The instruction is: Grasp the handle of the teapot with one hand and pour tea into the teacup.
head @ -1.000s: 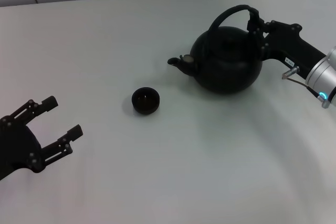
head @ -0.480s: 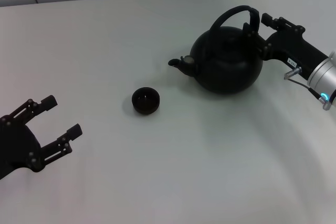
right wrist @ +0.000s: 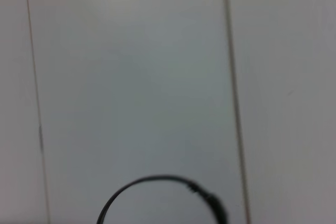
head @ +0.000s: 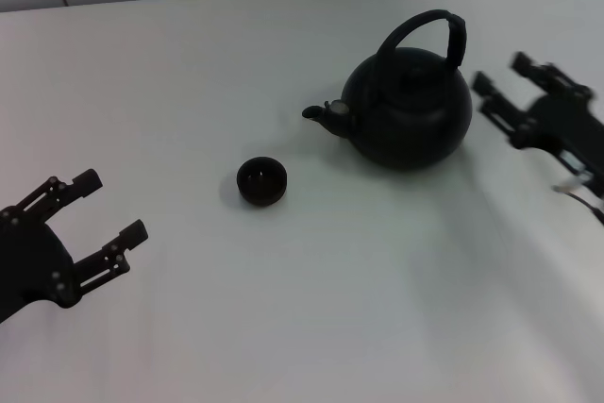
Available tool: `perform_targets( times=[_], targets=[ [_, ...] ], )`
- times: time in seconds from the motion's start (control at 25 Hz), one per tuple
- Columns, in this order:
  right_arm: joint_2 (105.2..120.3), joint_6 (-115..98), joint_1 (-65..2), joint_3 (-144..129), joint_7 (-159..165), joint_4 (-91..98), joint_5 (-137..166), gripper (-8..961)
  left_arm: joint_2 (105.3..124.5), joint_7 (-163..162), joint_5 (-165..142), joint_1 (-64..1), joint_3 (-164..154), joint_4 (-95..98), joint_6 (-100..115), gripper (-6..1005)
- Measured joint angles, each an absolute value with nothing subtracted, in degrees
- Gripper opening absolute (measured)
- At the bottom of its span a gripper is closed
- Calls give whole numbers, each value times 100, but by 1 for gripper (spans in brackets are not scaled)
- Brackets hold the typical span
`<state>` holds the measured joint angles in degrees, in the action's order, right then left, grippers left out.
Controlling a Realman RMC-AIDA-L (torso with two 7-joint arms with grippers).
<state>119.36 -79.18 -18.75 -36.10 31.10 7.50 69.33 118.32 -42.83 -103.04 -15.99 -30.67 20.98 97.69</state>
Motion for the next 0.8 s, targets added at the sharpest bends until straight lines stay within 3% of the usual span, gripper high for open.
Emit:
perform_targets(
  times=[0.08, 0.36, 0.56, 0.64, 0.68, 0.8],
  targets=[
    [11922, -8418, -1518, -3354, 3119, 751, 6933, 624, 11826, -4258, -10304, -1604, -3067, 2071, 9792, 812],
    [11904, -8583, -1315, -3319, 3210, 785, 7009, 624, 11826, -4232, -10304, -1609, -3086, 2006, 9764, 811],
    [11753, -8903, -1298, -3360, 4257, 1647, 8244, 624, 11752, -4466, -10380, -1791, -3193, 2105, 9756, 811],
    [11668, -9083, -1318, -3347, 4815, 2160, 9079, 624, 11605, -4820, -10527, -2000, -3379, 2232, 9748, 811],
    [11588, -9346, -1378, -3322, 5297, 2699, 9904, 624, 11445, -5176, -10736, -2222, -3527, 2336, 9728, 811],
    [11547, -9621, -1448, -3311, 5707, 3203, 10529, 624, 11277, -5591, -11012, -2479, -3592, 2431, 9727, 811]
  ],
)
